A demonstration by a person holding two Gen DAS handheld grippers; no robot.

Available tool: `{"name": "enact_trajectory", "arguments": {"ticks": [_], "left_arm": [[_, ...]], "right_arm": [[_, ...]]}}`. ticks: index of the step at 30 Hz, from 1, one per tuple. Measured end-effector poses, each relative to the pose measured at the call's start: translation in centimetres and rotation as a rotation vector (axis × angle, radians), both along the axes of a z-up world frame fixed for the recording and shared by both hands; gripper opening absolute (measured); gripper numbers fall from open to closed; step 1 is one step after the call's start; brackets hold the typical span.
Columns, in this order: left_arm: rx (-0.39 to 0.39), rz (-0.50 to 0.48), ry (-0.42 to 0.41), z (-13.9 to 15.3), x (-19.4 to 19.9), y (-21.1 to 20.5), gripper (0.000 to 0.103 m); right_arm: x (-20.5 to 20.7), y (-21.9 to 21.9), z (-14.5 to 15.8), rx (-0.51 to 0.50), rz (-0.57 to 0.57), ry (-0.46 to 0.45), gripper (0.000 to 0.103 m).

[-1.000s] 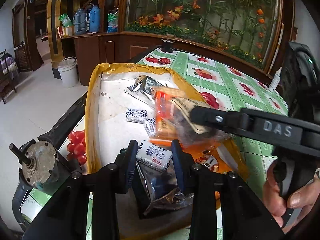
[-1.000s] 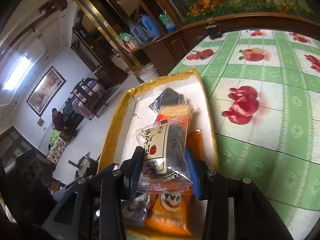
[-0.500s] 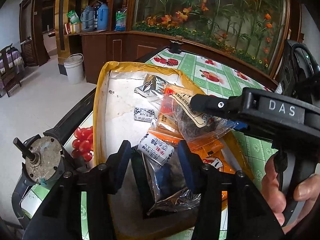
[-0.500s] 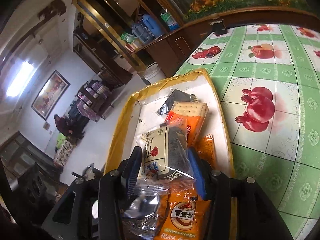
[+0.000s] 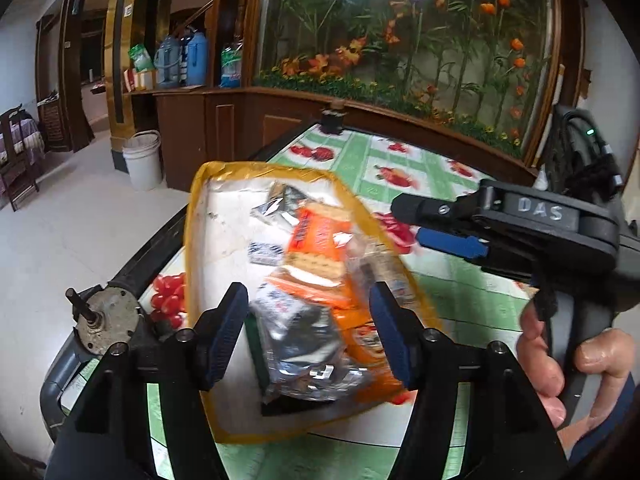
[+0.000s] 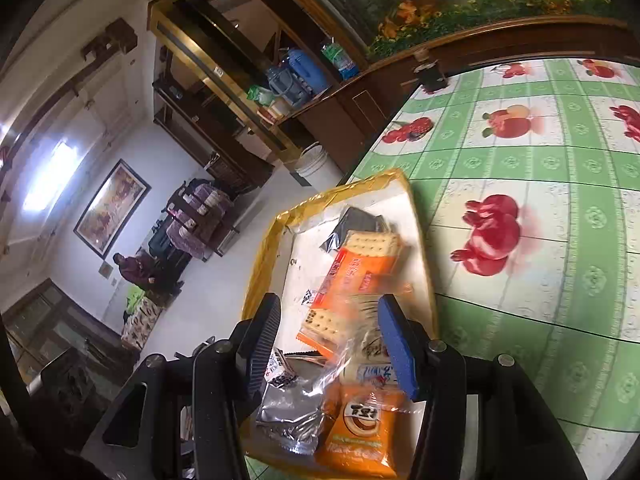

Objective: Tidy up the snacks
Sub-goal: 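Release the candy into the tray with the left tool while the right tool releases the bread bag, then grasp the orange cracker packet from the table with the right tool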

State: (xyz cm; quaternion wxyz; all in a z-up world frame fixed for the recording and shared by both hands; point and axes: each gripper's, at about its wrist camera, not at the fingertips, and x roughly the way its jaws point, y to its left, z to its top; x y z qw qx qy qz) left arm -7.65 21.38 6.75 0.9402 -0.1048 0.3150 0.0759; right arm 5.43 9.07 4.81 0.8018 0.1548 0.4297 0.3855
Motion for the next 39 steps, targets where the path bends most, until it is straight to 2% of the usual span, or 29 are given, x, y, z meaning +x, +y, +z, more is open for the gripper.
{"name": "enact_trajectory", "arguments": {"ticks": [5,9,14,18,21,23,26,28,31,32,34,36,38,39], "left_arm": [[-0.009,-0.069,-0.027,0.9,-0.4,-2.7,0.062],[-0.02,-0.158,-0.034,1.0,-0.7,-5.7,0.062],[-0.014,-0.284,-0.008,0.1,-0.7,-10.0,0.062],[-0.004,-0.35,0.021,-0.8,-0.6,-12.6,0.062],[-0.01,-0.385,0.041,-1.4,-0.6,-13.9,0.062],[-0.015,-0.401,0.055,-1.8,-0.6,-14.6,0.062],[-0.013,-0.413,0.066,-2.1,-0.8,-15.3,0.062],[-0.011,-0.414,0.07,-2.2,-0.8,-15.5,0.062],[-0.012,-0.413,0.069,-2.0,-1.1,-15.5,0.062],[-0.012,-0.411,0.068,-1.9,-1.2,-15.5,0.062],[-0.017,-0.405,0.068,-1.9,-1.1,-15.1,0.062],[-0.027,-0.395,0.07,-1.9,-1.0,-14.7,0.062],[-0.044,-0.39,0.073,-2.0,-0.8,-14.4,0.062],[-0.052,-0.388,0.075,-2.1,-0.8,-14.3,0.062]], "right_arm": [[0.5,-3.4,0.2,-0.003,-0.034,0.017,0.053],[2.1,-9.3,0.4,-0.013,-0.122,0.035,0.053],[4.8,-20.3,0.7,-0.036,-0.359,0.051,0.054],[7.4,-27.7,-0.4,-0.135,-0.573,0.091,0.057],[9.0,-30.3,-2.3,-0.119,-0.62,0.166,0.057],[9.6,-30.8,-3.3,-0.105,-0.627,0.189,0.057],[9.9,-30.3,-4.3,-0.135,-0.611,0.238,0.058],[9.3,-29.9,-4.4,-0.096,-0.588,0.284,0.058],[8.0,-28.7,-4.6,-0.055,-0.524,0.36,0.061],[7.4,-28.1,-4.8,-0.04,-0.492,0.387,0.065],[5.8,-26.4,-5.1,0.025,-0.382,0.432,0.067],[4.6,-24.5,-4.8,0.042,-0.247,0.409,0.067],[4.0,-23.7,-4.1,0.003,-0.231,0.357,0.067],[4.0,-23.6,-3.3,-0.029,-0.249,0.3,0.067]]}}
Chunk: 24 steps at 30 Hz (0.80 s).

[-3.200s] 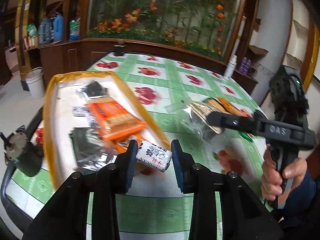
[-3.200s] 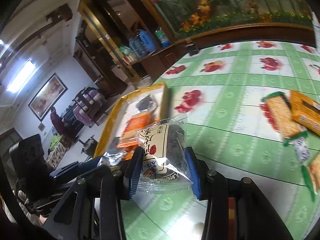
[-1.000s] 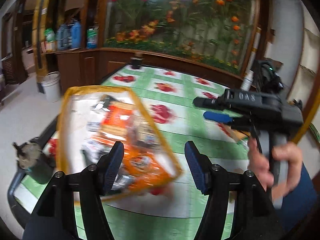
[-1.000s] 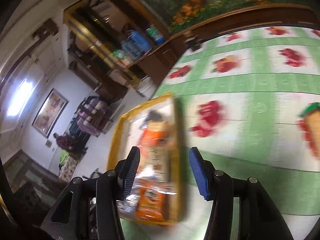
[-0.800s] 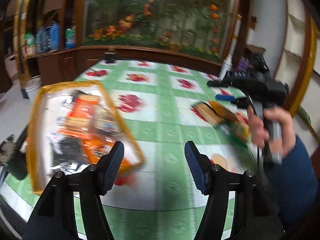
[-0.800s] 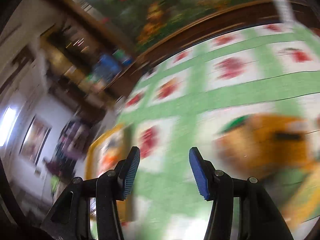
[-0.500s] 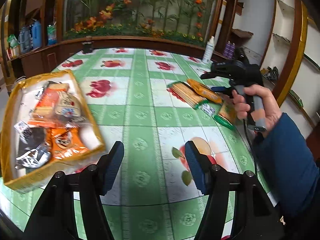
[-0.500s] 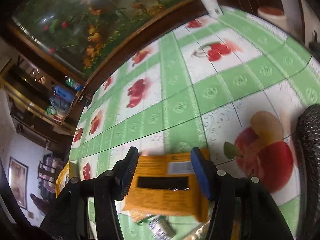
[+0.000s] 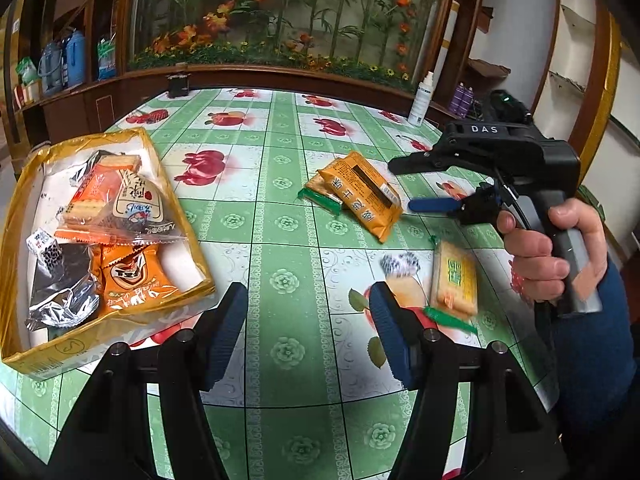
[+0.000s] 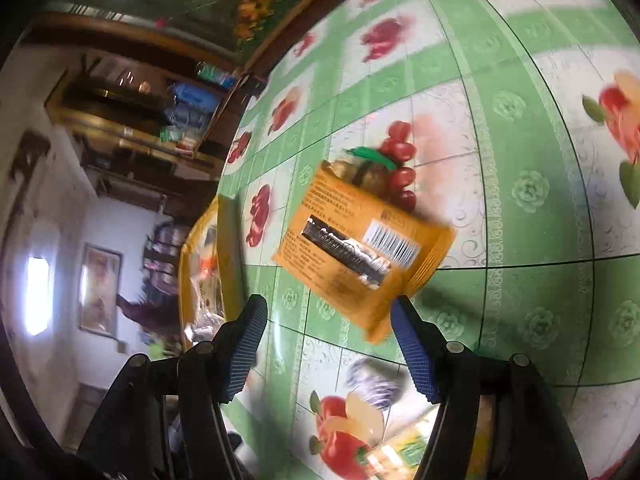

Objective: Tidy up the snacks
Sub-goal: 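Grasp the orange cracker packet from the table with the right tool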

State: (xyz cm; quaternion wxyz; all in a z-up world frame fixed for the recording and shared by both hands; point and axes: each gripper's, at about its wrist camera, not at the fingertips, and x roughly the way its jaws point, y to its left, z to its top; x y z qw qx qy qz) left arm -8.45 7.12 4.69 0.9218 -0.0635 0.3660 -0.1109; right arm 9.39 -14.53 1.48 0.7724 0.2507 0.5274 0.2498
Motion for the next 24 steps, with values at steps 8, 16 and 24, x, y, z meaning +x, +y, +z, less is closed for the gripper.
{"name": "enact_trajectory", "arguments": {"ticks": [8,16,24], "left_arm": [[-0.02,-0.001,0.007,-0.2,0.2,0.2,0.062],[-0.016,-0.075,0.025,-0.2,-0.1,-0.8,0.062],[-0.004,-0.188,0.092,-0.9,1.4,-3.3,0.062]], "right_arm": [[0.9,0.6,1.4,-0.146,-0.013,-0.219,0.071],[-0.5,5.5,-0.3,-0.43,0.215,-0.293,0.076],[-1.8,7.0,-2.0,-0.577,0.309,-0.303,0.074]]}}
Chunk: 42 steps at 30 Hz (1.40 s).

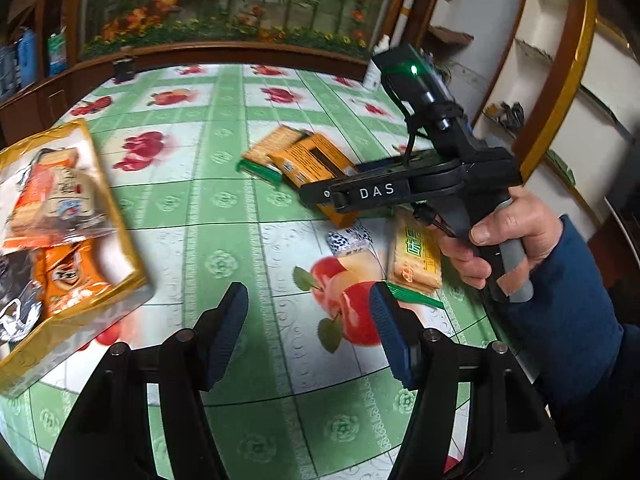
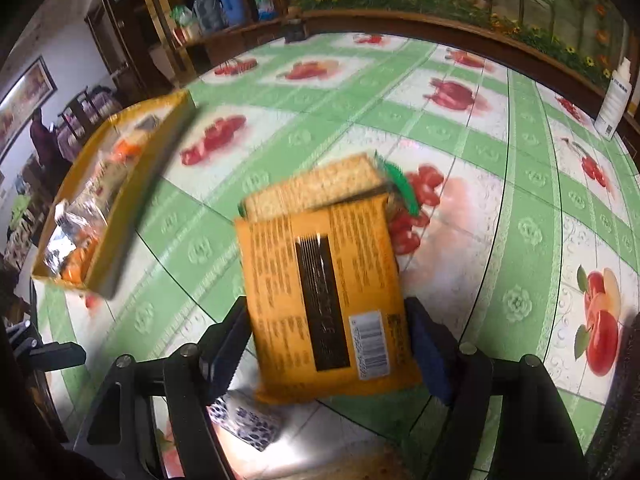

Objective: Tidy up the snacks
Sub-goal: 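Grasp the orange cracker packet from the table with the right tool, then grasp another white-blue candy with the left tool while the right tool holds the orange packet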

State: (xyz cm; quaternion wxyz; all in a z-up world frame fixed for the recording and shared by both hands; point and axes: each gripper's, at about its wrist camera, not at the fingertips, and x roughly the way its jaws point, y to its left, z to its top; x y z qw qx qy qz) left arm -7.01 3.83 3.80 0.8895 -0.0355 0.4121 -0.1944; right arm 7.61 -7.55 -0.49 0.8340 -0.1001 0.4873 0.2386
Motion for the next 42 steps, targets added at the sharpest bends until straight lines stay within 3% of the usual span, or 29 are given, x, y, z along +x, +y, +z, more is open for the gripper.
{"name": "enact_trajectory", "arguments": {"ticks": [5,8,16,21,22,25,31,42], "left_arm": [[0.016,-0.05,0.03,-0.5,1.5,-1.3,0.062],[0.031,-0.096,0.039,-0.4,2.9,-2.1,0.062],[0.184,-0.224,0.016,-0.8,5.5,-5.8,0.058],[0.229,-0.28,0.031,-1.8,6.1,-7.0,0.057],[0.235,-0.283,0.027,-2.1,6.2,-7.1,0.049],[0.231,-0.27,0.023,-2.4,6.6,-7.3,0.032],[0.227,-0.223,0.022,-2.4,5.3,-7.1,0.031],[0.078,-0.086,0.005,-0.7,3.5,-3.3,0.031]], "right_arm": [[0.0,-1.4,1.1,0.039,-0.058,0.002,0.072],[0.4,-3.5,2.6,0.16,-0.132,0.026,0.072],[0.8,-6.8,4.1,0.377,-0.224,0.092,0.072],[1.1,-7.7,4.5,0.437,-0.254,0.115,0.072],[1.2,-7.7,4.5,0.441,-0.257,0.114,0.072],[1.1,-7.8,4.7,0.454,-0.258,0.111,0.072],[1.0,-7.7,4.7,0.459,-0.259,0.109,0.072],[0.5,-6.1,4.3,0.442,-0.216,0.113,0.072]]}}
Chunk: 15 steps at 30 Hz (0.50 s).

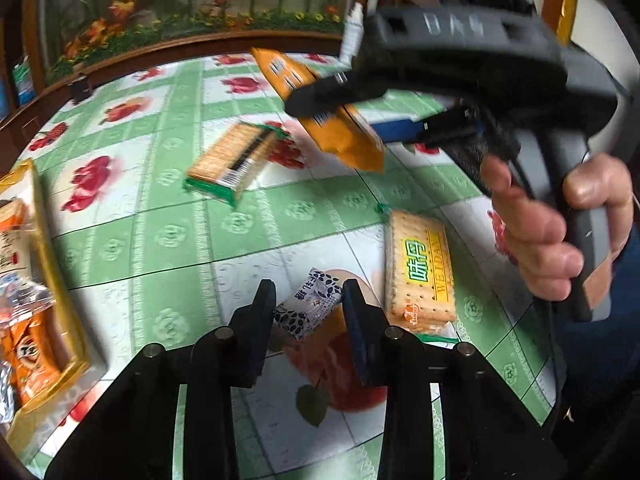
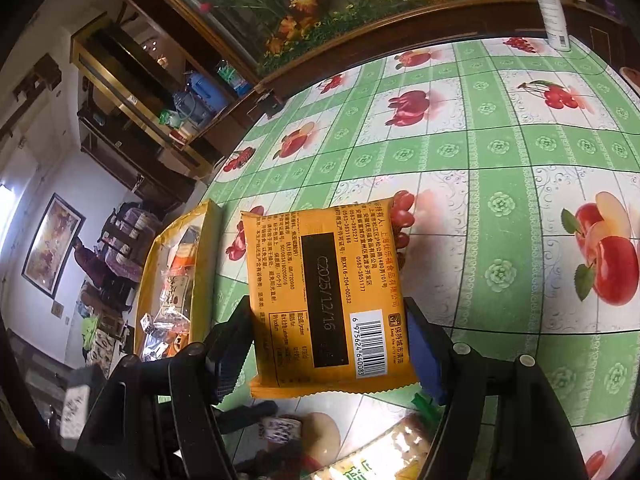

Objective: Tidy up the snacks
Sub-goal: 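Grasp another white-blue candy with the left tool while the right tool holds the orange packet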

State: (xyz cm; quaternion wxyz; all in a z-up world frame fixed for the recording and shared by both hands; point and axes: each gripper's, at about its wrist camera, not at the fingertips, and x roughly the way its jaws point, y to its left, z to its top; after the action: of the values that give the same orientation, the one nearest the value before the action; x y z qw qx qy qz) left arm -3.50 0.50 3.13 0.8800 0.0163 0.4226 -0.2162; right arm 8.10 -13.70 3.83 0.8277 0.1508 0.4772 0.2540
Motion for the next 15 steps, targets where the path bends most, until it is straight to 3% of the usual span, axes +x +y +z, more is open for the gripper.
{"name": "enact_trajectory", "arguments": {"ticks": [15], "left_arm": [[-0.112,0.183,-0.094,3.4,-2.2,6.9,0.032]], "right_arm": [[-2.2,4.4,0.0,0.018,0.125,-0.018,0.072]]}}
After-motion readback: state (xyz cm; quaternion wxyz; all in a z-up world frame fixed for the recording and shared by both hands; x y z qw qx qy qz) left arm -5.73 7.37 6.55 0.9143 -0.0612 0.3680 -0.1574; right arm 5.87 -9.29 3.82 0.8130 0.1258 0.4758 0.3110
